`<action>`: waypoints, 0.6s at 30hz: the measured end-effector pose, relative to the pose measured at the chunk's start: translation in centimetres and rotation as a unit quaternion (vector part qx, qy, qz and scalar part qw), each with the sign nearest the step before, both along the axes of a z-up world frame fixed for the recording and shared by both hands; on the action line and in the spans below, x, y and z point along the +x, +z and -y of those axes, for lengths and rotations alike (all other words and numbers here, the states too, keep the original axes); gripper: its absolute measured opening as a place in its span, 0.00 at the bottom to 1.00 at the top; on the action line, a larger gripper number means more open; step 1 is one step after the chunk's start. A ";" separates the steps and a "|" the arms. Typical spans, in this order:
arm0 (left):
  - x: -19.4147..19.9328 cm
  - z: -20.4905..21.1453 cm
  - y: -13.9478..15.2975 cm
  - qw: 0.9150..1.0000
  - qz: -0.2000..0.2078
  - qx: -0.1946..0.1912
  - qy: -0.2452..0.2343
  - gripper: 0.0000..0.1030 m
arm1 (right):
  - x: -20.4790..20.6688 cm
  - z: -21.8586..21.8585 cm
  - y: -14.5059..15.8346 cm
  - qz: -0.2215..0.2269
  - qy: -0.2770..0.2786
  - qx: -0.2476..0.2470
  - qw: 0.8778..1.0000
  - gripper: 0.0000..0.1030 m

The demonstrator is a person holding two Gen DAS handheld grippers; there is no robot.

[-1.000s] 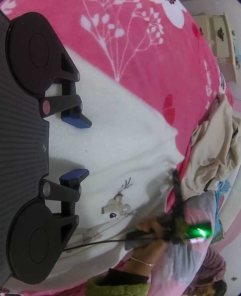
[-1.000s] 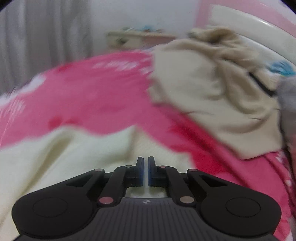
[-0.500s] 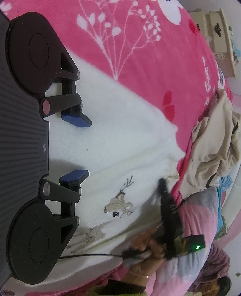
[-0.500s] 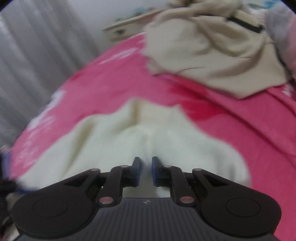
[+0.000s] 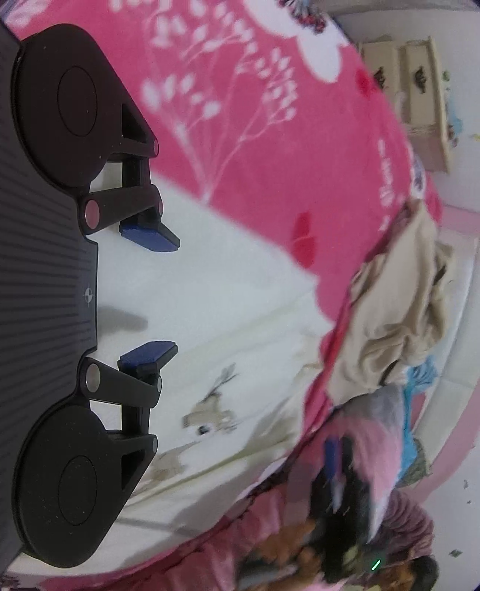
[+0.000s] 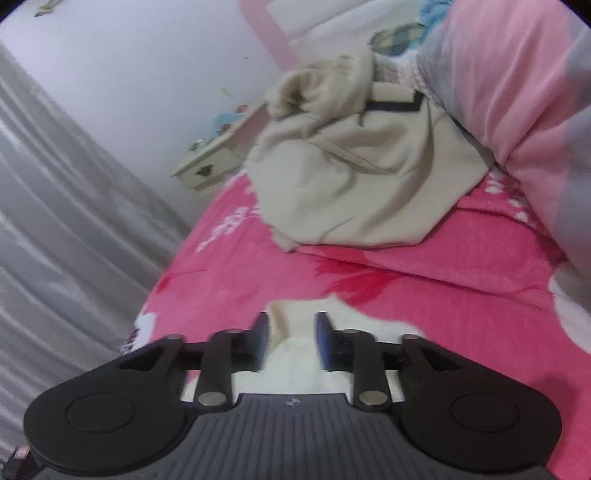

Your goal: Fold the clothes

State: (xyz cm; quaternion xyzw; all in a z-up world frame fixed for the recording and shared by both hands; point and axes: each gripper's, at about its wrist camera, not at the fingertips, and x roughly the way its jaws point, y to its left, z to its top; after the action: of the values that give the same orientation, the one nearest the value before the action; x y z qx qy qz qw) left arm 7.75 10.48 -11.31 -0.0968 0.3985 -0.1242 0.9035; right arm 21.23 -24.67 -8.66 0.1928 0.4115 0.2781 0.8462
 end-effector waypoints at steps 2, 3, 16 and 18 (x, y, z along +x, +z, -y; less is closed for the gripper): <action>1.1 -0.8 0.5 1.000 0.006 -0.003 0.005 0.55 | -0.7 0.8 1.1 0.012 0.008 -0.024 1.000 0.38; 1.8 -1.2 0.7 1.000 0.009 -0.001 0.007 0.56 | -0.9 1.1 1.3 0.015 0.011 -0.041 0.999 0.40; 16.7 4.0 -0.6 0.996 0.064 0.015 -0.068 0.58 | 4.2 -2.3 -2.0 -0.003 0.074 -0.150 0.986 0.60; 18.2 5.3 -1.3 0.994 0.069 0.030 -0.078 0.58 | 5.3 -3.6 -2.9 0.000 0.092 -0.171 0.981 0.60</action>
State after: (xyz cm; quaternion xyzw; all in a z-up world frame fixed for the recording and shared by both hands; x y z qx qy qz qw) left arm 25.97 5.21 -12.62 -0.0294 0.3449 -0.1885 0.9191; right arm 26.56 -21.06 -11.56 0.0068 0.4689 0.2805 0.8375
